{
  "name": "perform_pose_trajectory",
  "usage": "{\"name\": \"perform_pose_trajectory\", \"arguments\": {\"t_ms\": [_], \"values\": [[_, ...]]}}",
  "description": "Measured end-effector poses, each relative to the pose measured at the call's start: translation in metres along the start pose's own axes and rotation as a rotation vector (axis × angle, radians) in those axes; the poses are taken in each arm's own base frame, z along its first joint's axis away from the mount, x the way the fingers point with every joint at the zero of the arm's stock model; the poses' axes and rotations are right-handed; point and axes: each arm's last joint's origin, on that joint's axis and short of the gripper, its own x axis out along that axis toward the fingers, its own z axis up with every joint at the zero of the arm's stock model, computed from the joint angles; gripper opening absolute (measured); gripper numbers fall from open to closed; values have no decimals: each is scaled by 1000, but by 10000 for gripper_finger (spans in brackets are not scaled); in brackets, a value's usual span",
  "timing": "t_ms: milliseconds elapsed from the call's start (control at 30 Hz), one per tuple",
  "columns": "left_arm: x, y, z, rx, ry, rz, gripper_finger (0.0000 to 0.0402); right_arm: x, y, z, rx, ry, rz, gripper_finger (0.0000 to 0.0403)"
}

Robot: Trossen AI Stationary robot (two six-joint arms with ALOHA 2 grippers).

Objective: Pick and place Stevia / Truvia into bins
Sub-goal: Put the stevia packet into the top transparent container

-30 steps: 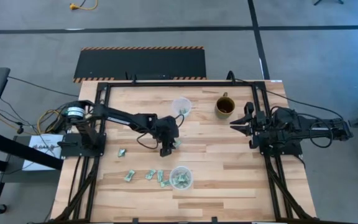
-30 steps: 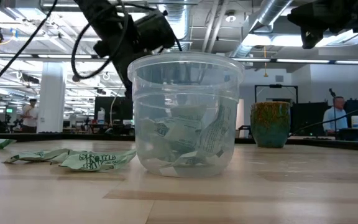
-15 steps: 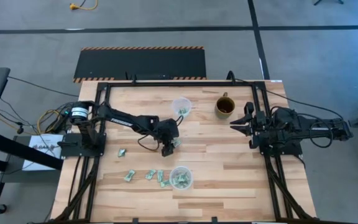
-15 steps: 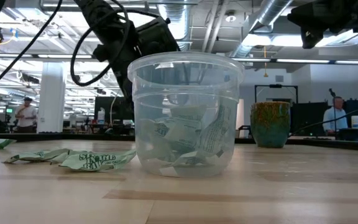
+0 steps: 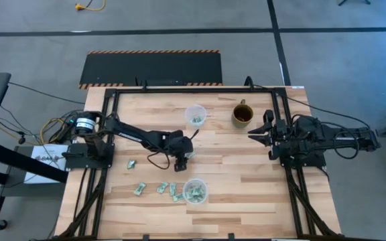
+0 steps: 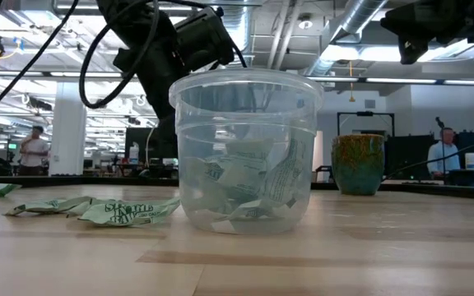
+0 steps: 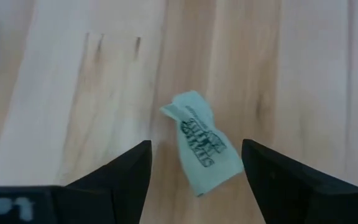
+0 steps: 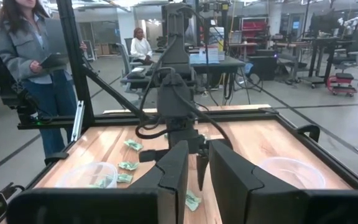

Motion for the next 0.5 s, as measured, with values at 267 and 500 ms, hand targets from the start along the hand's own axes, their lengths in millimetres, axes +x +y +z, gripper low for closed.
{"name": "perform_pose_trajectory", "arguments": {"t_ms": [267,500], "values": [[27,-1,-3,5,17,-25,238,0,0,0,0,-1,0,59],[26,-2,4,21,8,-25,237,0,0,0,0,-1,0,59]]}}
